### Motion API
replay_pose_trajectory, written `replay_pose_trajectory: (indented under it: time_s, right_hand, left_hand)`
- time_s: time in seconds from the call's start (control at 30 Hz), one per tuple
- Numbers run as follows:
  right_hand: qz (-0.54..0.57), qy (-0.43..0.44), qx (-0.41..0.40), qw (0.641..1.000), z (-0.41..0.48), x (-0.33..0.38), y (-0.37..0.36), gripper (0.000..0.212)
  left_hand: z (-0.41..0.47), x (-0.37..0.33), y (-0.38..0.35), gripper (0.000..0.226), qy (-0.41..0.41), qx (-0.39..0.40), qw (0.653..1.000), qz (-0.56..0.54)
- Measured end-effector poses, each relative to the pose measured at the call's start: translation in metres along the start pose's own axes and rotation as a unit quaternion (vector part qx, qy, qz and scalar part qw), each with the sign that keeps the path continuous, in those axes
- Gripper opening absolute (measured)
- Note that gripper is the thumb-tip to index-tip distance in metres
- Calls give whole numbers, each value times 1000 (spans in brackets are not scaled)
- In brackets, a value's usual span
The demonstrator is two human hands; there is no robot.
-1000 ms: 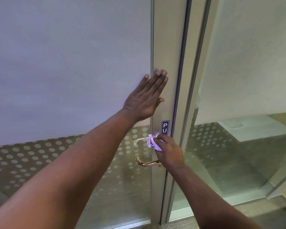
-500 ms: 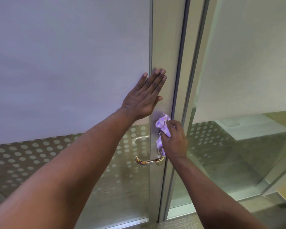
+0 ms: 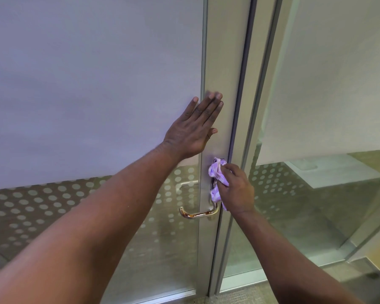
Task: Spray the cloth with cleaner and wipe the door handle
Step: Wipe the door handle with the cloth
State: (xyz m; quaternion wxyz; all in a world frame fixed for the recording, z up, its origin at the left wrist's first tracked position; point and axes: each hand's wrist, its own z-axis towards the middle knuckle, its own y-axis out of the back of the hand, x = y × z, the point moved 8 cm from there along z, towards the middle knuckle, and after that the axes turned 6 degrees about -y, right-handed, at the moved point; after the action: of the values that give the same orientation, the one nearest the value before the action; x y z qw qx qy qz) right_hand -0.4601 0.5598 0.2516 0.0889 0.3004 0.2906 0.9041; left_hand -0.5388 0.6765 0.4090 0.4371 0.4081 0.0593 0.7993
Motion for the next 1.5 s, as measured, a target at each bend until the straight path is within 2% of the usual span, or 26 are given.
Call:
replay_pose_trajectory:
  time_s: [0.3,0.6,0.77,0.9,1.03,1.2,1.4,1.5]
  right_hand:
    - [-67,-3,165,984,-36,-14,-37,47]
    - [-176,115,232,950,-46,15,-58,51]
    - [-229,114,265,930,-50,10,-64,50]
    - [-220,70,249,940,-48,6,-58,47]
    - [-169,-14,229,959,-44,-14,-48,44]
    - [-57,-104,227,967,-53,-38,-46,38]
    - [56,-200,232,950,-73,-43,-48,31]
    - [74,-227,226,945,-82,-39,-52,28]
  left_hand:
    - [0,0,1,64,2,3,1000,-7]
    - [0,0,0,65,2,16,1000,-15]
    - [-1,0,2,65,1,16,1000,-16]
    - [-1,0,3,65,2,14,1000,-18]
    - [0,0,2,65,2,12,1000,-15]
    - [0,0,0,64,2,13,1000,-17]
    - [0,0,0,64,0,10,1000,-14]
    - [0,0,1,64,1,12,1000,-11]
